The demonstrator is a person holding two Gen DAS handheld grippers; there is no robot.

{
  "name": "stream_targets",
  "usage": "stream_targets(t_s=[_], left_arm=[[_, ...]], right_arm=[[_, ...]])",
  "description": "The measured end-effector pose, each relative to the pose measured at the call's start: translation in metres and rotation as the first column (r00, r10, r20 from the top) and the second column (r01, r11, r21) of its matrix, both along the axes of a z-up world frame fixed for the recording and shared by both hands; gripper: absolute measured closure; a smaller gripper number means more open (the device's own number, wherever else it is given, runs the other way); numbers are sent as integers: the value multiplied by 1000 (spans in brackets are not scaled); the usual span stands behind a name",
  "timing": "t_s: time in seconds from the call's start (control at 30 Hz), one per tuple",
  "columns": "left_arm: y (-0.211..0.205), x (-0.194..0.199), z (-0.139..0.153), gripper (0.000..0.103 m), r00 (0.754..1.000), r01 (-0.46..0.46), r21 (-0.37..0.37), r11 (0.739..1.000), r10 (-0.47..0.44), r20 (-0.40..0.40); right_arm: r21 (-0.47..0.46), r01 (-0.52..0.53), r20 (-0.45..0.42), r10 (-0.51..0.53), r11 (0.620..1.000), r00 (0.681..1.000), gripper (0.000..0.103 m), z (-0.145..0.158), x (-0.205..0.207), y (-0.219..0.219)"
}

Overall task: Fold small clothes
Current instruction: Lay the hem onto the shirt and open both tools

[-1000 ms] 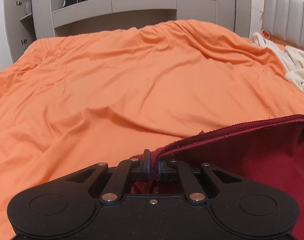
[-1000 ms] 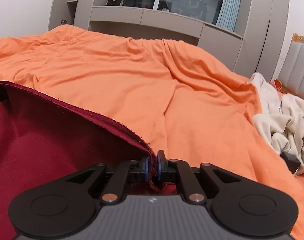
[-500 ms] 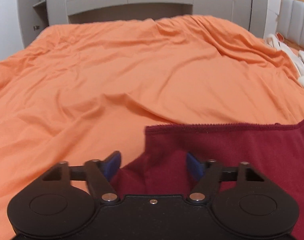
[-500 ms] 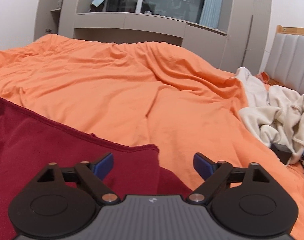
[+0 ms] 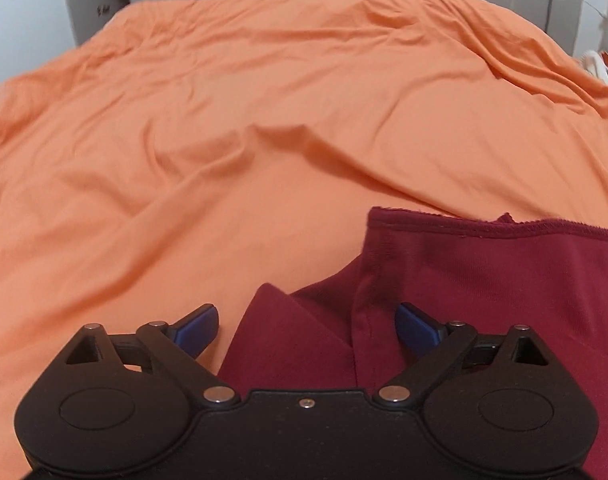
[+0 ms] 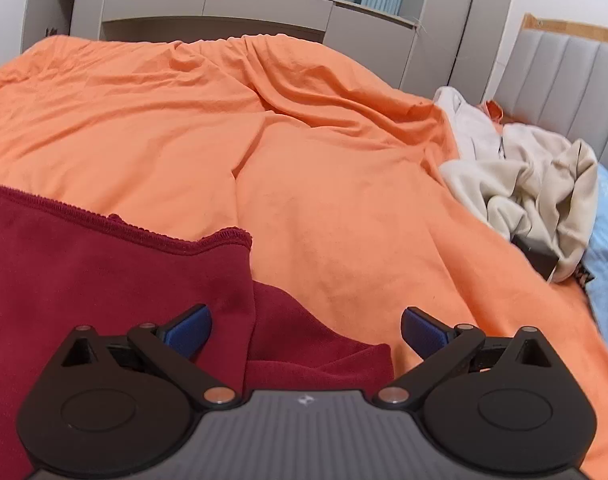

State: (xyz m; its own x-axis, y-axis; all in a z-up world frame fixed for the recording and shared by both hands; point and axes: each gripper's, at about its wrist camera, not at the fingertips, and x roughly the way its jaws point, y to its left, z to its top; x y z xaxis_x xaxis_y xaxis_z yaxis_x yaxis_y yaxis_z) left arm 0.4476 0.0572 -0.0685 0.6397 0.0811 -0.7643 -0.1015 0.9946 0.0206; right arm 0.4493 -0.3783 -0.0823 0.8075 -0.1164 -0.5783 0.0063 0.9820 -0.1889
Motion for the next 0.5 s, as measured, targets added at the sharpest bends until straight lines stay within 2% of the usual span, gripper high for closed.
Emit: stream_targets(t_s=[0.17, 0.3, 0.5], left_arm=[[10, -4, 4, 6, 999, -33, -61, 998, 32, -3], [3, -19, 21, 5, 999, -17, -47, 999, 19, 38], [-12, -49, 51, 1, 993, 19, -41, 999, -14, 115]], right_arm=[[0, -1, 22, 1, 1000, 1000, 0, 9, -5, -2], [14, -13, 54, 12, 1000, 998, 0, 26, -19, -2], [109, -45, 137, 30, 993, 990, 0, 57, -59, -1]])
